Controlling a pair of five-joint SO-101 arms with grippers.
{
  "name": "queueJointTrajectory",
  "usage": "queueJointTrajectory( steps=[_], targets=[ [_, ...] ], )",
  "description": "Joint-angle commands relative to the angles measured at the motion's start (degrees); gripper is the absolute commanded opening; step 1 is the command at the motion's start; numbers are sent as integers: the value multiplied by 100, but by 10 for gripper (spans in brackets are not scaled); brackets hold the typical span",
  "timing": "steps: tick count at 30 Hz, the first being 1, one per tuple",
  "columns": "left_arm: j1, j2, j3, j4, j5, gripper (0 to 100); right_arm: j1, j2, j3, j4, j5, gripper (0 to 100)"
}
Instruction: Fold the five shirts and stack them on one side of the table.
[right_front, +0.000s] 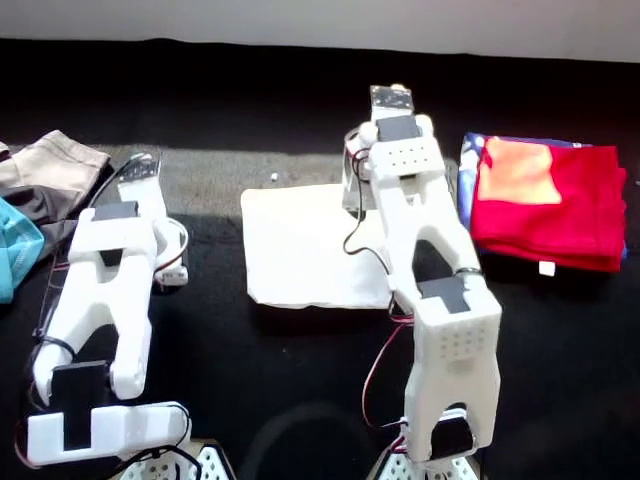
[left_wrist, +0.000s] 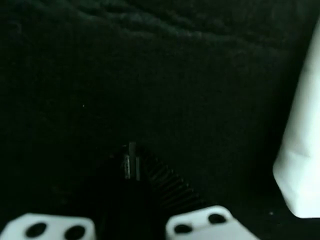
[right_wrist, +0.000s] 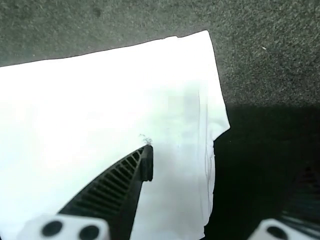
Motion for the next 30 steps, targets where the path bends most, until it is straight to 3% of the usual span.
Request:
queueJointTrajectory(
  steps=[1, 9, 21, 24, 28, 30],
  targets=[
    [-400, -224, 409, -642, -316, 9, -163, 505, -971, 374, -70, 420],
    [-549, -242, 1165, -1556, -334, 9, -251, 1648, -1745, 681, -79, 420],
    [-523, -215, 1191, -1609, -308, 9, -66, 2070, -1938, 681, -35, 416],
    [-523, -215, 1200, -1670, -308, 9, 189, 2070, -1938, 769, -26, 317],
    [-523, -215, 1200, -1670, -308, 9, 576, 2070, -1947, 919, -18, 25],
    [-523, -215, 1200, -1670, -299, 9, 734, 2070, -1956, 927, 246, 23]
  ],
)
